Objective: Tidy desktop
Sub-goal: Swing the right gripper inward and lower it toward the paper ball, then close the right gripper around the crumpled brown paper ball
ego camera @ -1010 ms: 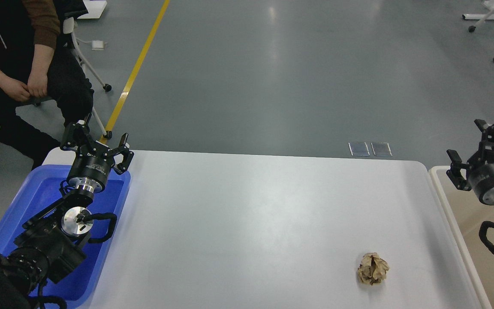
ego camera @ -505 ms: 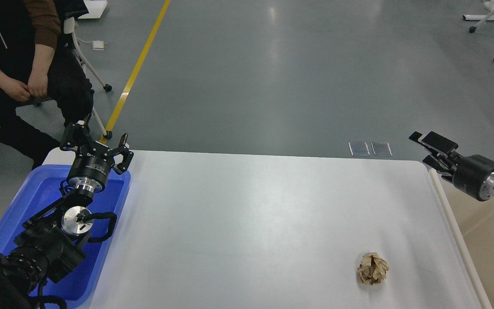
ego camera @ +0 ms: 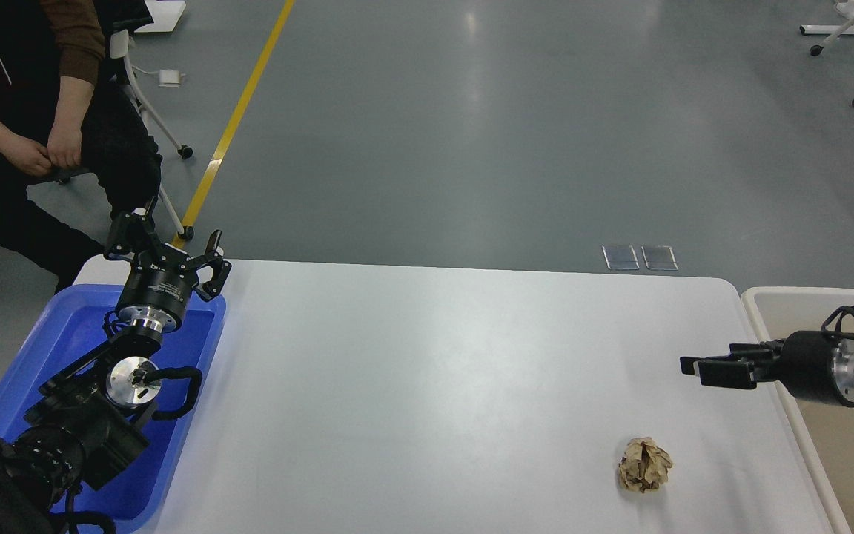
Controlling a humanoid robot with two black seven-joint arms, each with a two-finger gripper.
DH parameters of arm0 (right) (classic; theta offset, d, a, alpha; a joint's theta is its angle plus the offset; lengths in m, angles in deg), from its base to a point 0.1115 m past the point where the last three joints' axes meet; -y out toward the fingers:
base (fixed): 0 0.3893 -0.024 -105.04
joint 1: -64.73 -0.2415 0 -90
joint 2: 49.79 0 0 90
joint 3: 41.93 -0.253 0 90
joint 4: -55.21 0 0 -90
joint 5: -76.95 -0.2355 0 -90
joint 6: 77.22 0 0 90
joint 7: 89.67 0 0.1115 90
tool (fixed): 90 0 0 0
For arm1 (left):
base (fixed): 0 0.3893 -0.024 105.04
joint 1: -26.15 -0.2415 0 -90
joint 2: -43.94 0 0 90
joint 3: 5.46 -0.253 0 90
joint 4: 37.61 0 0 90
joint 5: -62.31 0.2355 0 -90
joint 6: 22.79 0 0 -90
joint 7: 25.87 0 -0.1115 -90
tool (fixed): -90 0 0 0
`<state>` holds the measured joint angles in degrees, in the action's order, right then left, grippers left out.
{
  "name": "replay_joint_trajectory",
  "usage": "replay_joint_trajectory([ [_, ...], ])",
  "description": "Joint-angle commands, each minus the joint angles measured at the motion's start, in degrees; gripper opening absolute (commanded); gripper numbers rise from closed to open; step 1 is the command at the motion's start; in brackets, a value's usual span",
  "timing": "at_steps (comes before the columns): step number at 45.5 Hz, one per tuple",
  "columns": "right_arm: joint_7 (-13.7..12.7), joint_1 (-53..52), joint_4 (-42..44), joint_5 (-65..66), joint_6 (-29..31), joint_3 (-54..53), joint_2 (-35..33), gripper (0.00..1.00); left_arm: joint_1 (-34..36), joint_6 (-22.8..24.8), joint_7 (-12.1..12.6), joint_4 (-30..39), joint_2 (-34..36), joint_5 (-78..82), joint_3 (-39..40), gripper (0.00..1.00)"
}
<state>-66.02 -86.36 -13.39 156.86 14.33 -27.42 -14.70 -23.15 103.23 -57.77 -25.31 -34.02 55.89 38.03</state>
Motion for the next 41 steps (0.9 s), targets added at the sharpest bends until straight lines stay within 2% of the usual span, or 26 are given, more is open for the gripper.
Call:
replay_joint_trajectory([
  [1,0.17,-4.39,-2.24,6.84,0.03,8.25,2.71,1.0,0.0,0.01,0.0,0.0,0.0,0.0,0.01,1.0],
  [21,0.08,-2.28,0.31,5.7,0.03,9.31,12.64,1.0,0.0,0.01,0.0,0.0,0.0,0.0,-0.07,1.0],
  [41,0.08,3.78,5.32,5.79,-0.5,8.16,15.1,1.0,0.0,0.01,0.0,0.0,0.0,0.0,0.01,1.0],
])
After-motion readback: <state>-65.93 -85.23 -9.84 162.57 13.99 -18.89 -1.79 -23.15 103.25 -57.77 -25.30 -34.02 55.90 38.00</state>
